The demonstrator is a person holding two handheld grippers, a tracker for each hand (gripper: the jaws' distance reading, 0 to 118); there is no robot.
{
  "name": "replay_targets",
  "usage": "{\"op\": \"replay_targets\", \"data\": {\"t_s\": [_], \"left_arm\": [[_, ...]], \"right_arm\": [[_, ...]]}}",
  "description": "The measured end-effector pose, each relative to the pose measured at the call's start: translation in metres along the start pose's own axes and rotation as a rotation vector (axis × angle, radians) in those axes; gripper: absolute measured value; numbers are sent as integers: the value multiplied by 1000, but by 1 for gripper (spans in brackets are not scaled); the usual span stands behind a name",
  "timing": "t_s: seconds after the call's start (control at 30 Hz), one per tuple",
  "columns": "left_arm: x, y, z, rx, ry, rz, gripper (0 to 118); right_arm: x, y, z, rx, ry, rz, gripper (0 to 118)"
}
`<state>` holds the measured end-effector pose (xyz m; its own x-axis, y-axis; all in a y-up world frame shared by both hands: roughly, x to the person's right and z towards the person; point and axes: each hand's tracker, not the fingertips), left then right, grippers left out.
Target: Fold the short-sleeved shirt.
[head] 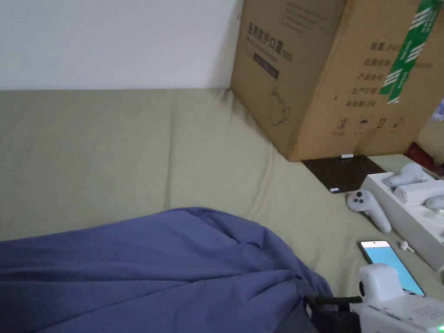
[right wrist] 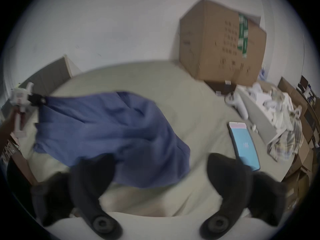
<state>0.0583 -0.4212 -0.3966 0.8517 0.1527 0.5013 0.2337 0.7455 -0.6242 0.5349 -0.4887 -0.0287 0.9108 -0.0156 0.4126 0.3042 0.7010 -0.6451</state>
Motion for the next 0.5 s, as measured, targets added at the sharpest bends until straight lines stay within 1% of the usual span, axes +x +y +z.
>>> {"op": "replay_targets", "data": {"t_s": [0.03, 0.07, 0.1, 0.13, 0.17, 0.2, 0.23, 0.27, 0.3, 0.33, 0.37, 0.4, 0.43, 0.5], "left_arm": [[3, 3, 0, 9, 12, -14, 4], [7, 4, 0, 5, 21, -29, 4], [10, 5, 1, 1, 21, -32, 4], [13, 4, 2, -4, 19, -33, 4], [14, 5, 0, -11, 17, -40, 4], [17, 4, 1, -12, 22, -57, 4], [19, 4, 2, -13, 21, -62, 4], [21, 4, 5, -12, 16, -63, 4], [18, 5, 7, -9, 12, -59, 4], [18, 6, 12, -5, 7, -51, 4], [17, 8, 20, 8, -4, -33, 4], [16, 12, 31, 35, -13, -5, 4], [14, 15, 40, 54, -22, 7, 4], [11, 29, 72, 117, -28, 0, 4]], "right_arm": [[4, -1, -10, 21, 10, -14, 113], [8, -2, -22, -11, -5, -16, 113], [6, 0, -28, -64, -39, -51, 113], [6, 1, -34, -116, -22, -66, 113], [5, 0, -39, -153, 33, -94, 109], [3, -3, -37, -143, 96, -110, 91], [-3, -3, -33, -116, 111, -68, 34], [-14, -6, -26, -74, 56, 1, 4], [-21, -7, -21, -56, 14, 62, 4], [-23, -7, -17, -47, 25, 69, 4], [-25, -5, -10, -37, 79, 23, 4], [-26, -4, -2, -16, 103, 1, 4], [-24, 1, 11, 27, 72, -13, 4], [-24, 22, 46, 111, 51, 17, 4]]}}
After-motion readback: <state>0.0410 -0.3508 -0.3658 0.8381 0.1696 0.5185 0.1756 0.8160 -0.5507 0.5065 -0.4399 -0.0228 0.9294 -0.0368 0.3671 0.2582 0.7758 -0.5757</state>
